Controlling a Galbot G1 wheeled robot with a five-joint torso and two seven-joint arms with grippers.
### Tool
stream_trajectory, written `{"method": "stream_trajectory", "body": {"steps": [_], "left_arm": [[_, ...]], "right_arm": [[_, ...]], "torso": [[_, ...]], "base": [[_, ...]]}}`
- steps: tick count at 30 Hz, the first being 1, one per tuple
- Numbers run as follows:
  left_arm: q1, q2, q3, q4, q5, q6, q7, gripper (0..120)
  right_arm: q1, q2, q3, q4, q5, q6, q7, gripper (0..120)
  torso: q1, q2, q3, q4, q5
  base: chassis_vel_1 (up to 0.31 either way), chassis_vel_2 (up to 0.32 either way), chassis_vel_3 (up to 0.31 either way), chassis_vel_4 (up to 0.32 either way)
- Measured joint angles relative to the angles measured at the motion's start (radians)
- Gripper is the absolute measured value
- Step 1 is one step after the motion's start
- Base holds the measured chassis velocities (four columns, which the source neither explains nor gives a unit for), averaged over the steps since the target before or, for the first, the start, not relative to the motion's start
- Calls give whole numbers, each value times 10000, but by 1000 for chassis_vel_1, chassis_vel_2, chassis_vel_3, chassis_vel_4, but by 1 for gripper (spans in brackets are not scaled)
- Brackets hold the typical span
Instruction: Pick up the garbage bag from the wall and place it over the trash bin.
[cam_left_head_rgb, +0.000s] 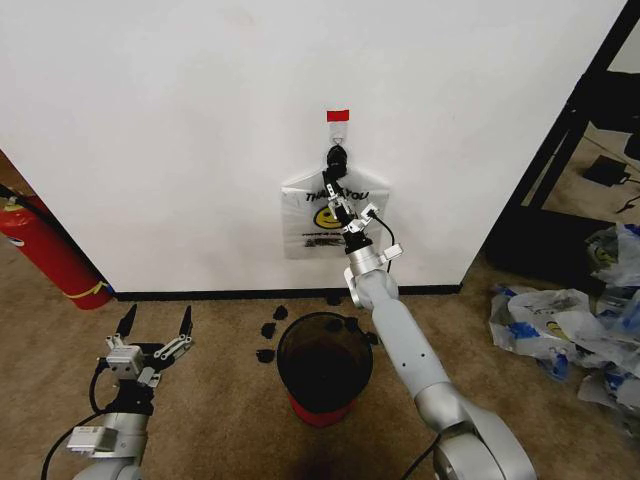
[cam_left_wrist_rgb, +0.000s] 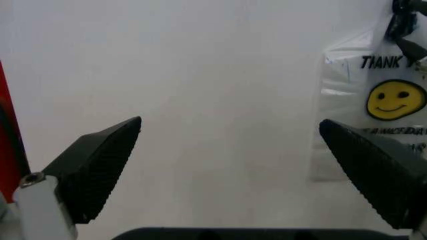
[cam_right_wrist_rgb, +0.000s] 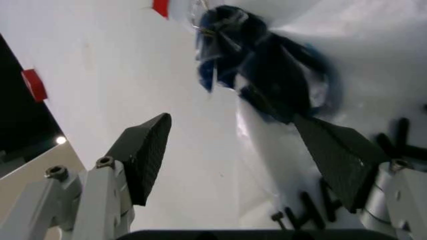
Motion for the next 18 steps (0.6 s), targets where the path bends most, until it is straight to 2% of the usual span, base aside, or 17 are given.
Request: {"method": "stream_trajectory", "body": {"steps": [11, 18], "left_arm": [[17, -14, -24, 22, -33, -35, 0, 100], [0, -13, -26, 59, -42, -54, 0, 100]], "right_arm": [[264, 8, 47, -479, -124, 5, -36, 73], [256, 11, 39, -513, -164, 6, -37, 73]], "torso": [[-1, 0, 0, -5, -1], [-2, 1, -1, 0, -1]], "base": [[0, 0, 0, 0], [0, 0, 0, 0]]}}
